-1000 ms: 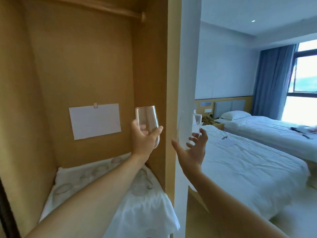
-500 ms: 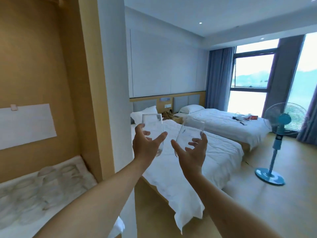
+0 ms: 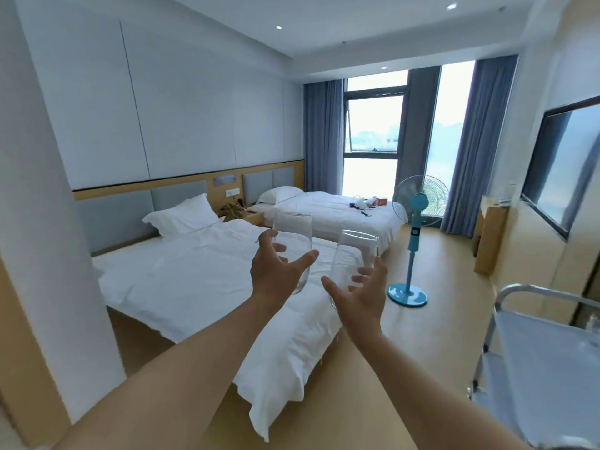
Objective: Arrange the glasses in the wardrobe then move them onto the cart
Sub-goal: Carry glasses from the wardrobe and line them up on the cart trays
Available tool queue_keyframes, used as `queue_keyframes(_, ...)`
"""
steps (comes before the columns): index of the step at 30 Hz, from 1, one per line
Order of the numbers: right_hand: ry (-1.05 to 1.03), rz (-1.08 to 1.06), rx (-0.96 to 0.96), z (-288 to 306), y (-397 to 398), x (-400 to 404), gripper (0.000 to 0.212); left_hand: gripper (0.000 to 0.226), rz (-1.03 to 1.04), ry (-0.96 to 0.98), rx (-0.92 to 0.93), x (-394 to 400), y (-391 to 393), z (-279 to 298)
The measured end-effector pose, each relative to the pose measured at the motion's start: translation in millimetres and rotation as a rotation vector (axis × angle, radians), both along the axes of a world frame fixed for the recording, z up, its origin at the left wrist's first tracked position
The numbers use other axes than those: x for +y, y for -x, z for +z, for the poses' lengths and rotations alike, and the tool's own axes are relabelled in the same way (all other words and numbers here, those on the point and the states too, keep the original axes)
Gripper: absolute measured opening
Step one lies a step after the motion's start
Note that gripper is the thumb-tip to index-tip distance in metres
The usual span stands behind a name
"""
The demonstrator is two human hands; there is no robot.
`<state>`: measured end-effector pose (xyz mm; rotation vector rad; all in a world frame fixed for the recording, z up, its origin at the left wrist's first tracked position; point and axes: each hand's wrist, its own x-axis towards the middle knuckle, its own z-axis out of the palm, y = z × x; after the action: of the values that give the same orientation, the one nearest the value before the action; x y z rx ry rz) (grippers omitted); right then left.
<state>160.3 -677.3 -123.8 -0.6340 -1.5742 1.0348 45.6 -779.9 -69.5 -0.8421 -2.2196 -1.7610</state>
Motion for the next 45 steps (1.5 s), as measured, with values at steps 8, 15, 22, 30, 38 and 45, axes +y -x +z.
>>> queue_keyframes(8, 0.061, -0.157, 0.005, -16.1, -4.3, 87.9, 0.103, 0.086, -0.171, 0.047, -0.033, 109.6, 15.1, -22.0)
queue_keyframes(15, 0.072, -0.292, -0.021, -24.5, 24.5, 164.9, 0.096, 0.082, -0.35, 0.05, -0.053, 209.8, 48.8, -32.9)
queue_keyframes(22, 0.073, -0.398, -0.039, -28.5, 62.3, 237.6, 0.099, 0.075, -0.474, 0.054, -0.047, 302.9, 95.8, -40.4)
queue_keyframes(30, 0.108, -0.511, -0.052, -38.7, 78.1, 301.1, 0.097, 0.093, -0.569, 0.093, -0.112, 389.5, 130.9, -58.7)
queue_keyframes(38, 0.133, -0.573, -0.066, -56.4, 77.5, 365.6, 0.085, 0.097, -0.666, 0.125, -0.164, 463.8, 129.6, -79.2)
queue_keyframes(45, 0.122, -0.579, -0.084, -65.6, 81.6, 456.1, 0.093, 0.095, -0.659, 0.132, -0.161, 553.7, 130.9, -93.9)
